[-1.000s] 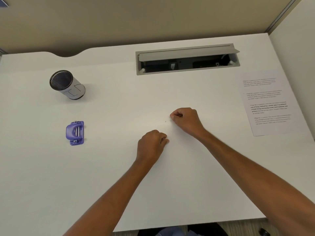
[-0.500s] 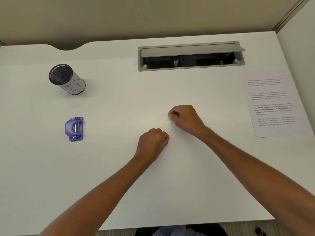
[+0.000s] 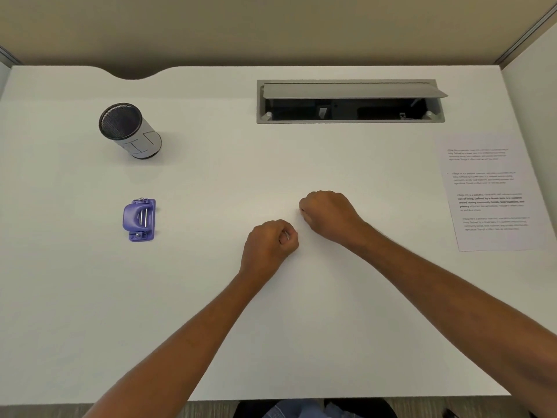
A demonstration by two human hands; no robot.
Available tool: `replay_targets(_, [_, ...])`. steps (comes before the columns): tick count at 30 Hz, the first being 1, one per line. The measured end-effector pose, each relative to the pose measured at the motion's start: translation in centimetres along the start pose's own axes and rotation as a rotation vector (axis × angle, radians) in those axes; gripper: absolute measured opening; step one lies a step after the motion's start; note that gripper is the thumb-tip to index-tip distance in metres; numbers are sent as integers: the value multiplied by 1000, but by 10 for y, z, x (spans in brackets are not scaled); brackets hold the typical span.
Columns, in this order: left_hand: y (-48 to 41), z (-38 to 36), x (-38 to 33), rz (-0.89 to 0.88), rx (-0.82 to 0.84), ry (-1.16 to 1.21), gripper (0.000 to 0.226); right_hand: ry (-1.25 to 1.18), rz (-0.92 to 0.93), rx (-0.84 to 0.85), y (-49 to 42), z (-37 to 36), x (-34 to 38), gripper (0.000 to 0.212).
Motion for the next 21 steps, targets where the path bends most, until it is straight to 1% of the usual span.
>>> replay_targets(4, [-3,12,16,75,-13,168,9,17,-10,31,-9,5,-1,15])
replay_targets(11, [-5,23,36,127,-38,264,10,-4,-47,68,-17,5,-1,13])
replay_targets(13, [-6,25,40,144,-40,300,11,-6,-53,74,-18,4,0,9])
replay_targets(14, [-6,26,41,153,-39,320,10,-11,-54,69,-18,3,1,5])
replay_targets(16, [-7,27,44,173,-31,356,10,-35,-66,45,-18,3,2,7])
replay_targets(19, [-10,31,48,202,-31,400,9,-150,-138,-25,-17,1,-4,6])
replay_targets(21, [-12,37,51,209,-40,431,9,-398,-251,-100,-15,-2,-11,7])
Point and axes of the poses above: each hand's wrist, its own y-axis away from the middle knuckle, its own z-axis out of the back of the hand, x = y × z, the point moved 7 cm from there along -y, towards the middle knuckle, and after that the axes turned 14 degrees about z, right-handed, at the moved point
